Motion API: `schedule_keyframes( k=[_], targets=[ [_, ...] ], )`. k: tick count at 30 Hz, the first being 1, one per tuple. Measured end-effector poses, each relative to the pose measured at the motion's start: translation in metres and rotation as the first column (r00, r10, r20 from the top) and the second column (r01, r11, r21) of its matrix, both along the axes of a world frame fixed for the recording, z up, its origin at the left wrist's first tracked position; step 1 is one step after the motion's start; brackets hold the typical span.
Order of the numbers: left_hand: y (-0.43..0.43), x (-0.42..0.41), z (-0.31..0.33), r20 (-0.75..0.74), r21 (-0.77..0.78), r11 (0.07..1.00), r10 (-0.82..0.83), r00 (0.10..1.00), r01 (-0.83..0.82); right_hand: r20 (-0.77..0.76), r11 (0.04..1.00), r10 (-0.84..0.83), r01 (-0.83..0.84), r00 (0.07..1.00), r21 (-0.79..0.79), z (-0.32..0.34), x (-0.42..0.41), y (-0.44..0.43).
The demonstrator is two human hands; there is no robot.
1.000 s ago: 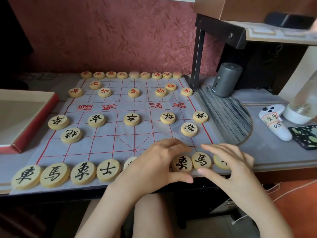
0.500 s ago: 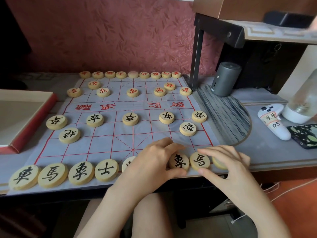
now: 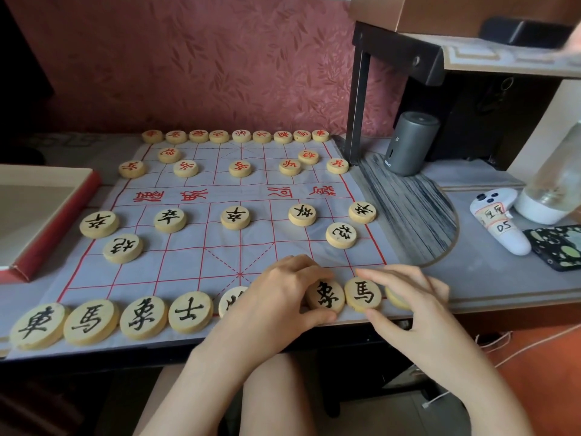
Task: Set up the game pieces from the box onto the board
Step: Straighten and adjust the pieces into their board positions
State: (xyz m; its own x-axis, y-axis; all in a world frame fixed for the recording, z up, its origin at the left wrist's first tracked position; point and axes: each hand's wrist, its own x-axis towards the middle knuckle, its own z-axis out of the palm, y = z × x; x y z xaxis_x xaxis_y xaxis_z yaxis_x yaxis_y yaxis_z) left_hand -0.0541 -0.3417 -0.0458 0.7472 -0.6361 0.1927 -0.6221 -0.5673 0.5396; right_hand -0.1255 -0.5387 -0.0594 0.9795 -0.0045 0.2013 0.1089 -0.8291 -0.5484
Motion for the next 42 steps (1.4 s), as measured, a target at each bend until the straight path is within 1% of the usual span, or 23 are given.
schedule_keyframes(
  k=[4,9,15,20,22,24,26,29,31,33,38,42],
  targets=[
    [0.0,-0.001,-0.001,0.012,-0.003,1.0,0.001,1.0,-0.001,0.027,1.0,0.02,-0.021,0.999,0.015,0.001,-0.001,0.0],
    [0.0,-0.001,-0.002,0.007,-0.015,1.0,0.003,1.0,-0.002,0.094,0.999,-0.004,0.008,0.996,-0.036,-0.004,0.006,0.003],
    [0.001,-0.002,-0.003,-0.003,-0.017,1.0,0.003,1.0,-0.003,0.024,0.999,-0.017,0.018,1.0,-0.034,-0.007,0.004,-0.001],
    [0.002,-0.002,-0.004,-0.011,-0.024,1.0,-0.001,1.0,0.0,0.001,0.999,-0.014,0.015,1.0,-0.029,-0.006,0.003,0.001],
    [0.002,-0.002,-0.004,-0.014,-0.021,1.0,-0.003,1.0,0.003,0.0,1.0,-0.013,0.013,1.0,-0.021,-0.004,0.003,0.003],
    [0.002,-0.002,-0.004,-0.006,-0.012,1.0,-0.013,1.0,0.013,0.047,0.999,0.015,-0.014,0.999,-0.034,-0.001,0.001,0.004],
    [0.002,-0.003,-0.004,0.012,-0.008,1.0,-0.028,1.0,0.028,0.107,1.0,0.016,-0.015,0.994,-0.008,0.004,-0.003,-0.002],
    [-0.001,-0.005,-0.006,0.073,-0.002,0.999,-0.036,0.997,0.036,0.159,0.998,-0.053,0.046,0.986,0.044,0.008,-0.009,-0.019],
    [-0.006,-0.008,-0.008,0.113,-0.001,0.998,-0.055,0.992,0.056,0.148,0.993,-0.104,0.096,0.984,0.061,0.006,-0.011,-0.031],
    [-0.011,-0.011,-0.01,0.131,-0.01,0.996,-0.092,0.987,0.094,0.13,0.993,-0.113,0.106,0.985,0.058,0.002,-0.012,-0.039],
    [-0.016,-0.014,-0.011,0.167,-0.048,0.989,-0.131,0.977,0.141,0.089,0.984,-0.132,0.119,0.987,0.131,-0.006,-0.011,-0.041],
    [-0.014,-0.016,-0.012,0.16,-0.04,0.989,-0.136,0.978,0.144,0.079,0.982,-0.147,0.135,0.986,0.134,-0.008,-0.005,-0.039]
  ],
)
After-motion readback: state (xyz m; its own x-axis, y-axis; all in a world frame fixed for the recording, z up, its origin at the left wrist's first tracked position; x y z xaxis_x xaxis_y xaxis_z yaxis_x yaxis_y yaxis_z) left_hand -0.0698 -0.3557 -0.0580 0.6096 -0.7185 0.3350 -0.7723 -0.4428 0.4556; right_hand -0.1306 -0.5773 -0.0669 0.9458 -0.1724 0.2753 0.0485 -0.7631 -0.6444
